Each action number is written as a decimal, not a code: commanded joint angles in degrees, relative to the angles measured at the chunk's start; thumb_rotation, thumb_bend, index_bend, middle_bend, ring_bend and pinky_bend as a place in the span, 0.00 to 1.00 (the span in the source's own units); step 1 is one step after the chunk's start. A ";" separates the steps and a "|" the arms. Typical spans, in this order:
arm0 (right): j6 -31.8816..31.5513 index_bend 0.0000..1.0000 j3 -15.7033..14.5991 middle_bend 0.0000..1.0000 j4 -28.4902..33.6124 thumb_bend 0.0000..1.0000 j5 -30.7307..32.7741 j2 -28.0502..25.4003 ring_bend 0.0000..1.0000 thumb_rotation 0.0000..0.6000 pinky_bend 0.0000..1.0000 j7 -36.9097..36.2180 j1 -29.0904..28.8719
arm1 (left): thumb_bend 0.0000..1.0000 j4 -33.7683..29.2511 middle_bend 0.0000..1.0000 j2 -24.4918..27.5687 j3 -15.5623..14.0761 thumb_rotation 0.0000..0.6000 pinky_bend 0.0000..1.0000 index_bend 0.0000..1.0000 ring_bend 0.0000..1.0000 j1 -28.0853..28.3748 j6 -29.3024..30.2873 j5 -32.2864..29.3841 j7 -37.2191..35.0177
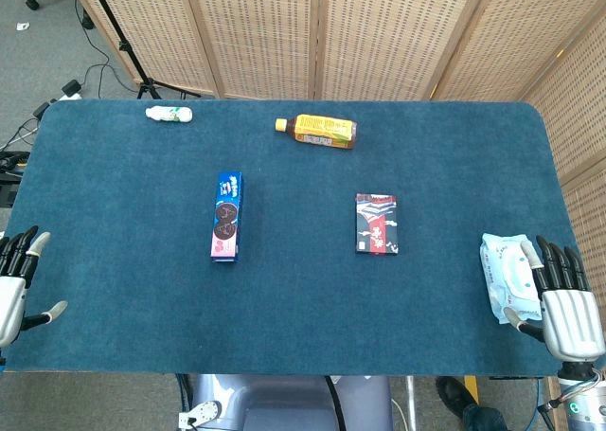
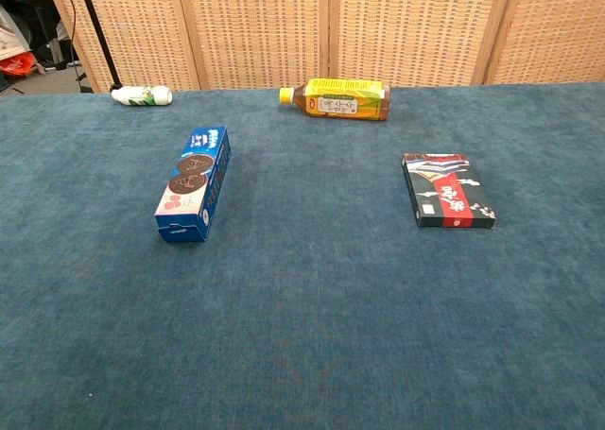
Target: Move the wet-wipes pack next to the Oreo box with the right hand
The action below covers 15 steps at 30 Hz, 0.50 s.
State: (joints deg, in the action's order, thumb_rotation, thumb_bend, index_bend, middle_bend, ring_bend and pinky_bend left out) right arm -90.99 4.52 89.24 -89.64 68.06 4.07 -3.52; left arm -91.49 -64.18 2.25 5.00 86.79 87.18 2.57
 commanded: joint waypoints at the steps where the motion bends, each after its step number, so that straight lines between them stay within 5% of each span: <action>1: 0.09 0.00 -0.19 0.00 0.10 0.00 -0.21 -0.17 0.00 1.00 0.00 -0.36 0.03 | 0.00 0.04 0.00 -0.03 -0.08 1.00 0.00 0.00 0.00 -0.15 0.28 0.20 0.02; 7: 3.89 0.00 -0.85 0.00 1.52 0.00 0.60 -3.28 0.00 1.00 0.00 -5.41 -0.98 | 0.00 -0.30 0.00 0.01 -0.13 1.00 0.00 0.00 0.00 -0.64 1.47 0.77 -0.07; 11: 14.23 0.00 -0.69 0.00 3.46 0.06 2.74 -10.30 0.00 1.00 0.00 -21.74 -5.25 | 0.00 -0.39 0.00 -0.01 -0.04 1.00 0.00 0.00 0.00 -0.58 1.18 0.49 -0.01; 13: 17.06 0.00 -0.05 0.00 1.41 0.29 2.45 -11.68 0.00 1.00 0.00 -31.75 -7.24 | 0.00 -0.49 0.00 -0.03 0.09 1.00 0.00 0.00 0.00 -0.46 0.86 0.16 0.22; 15: 18.88 0.00 0.64 0.00 -2.48 0.77 2.47 -11.39 0.00 1.00 0.00 -41.53 -8.78 | 0.00 -0.66 0.00 -0.07 0.16 1.00 0.00 0.00 0.00 -0.35 0.60 -0.06 0.47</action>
State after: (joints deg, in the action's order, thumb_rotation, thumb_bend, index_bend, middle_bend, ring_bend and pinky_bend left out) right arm -80.13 4.09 90.71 -88.14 60.69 -17.05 -7.51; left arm -92.11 -64.24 2.38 4.61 87.43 87.16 3.03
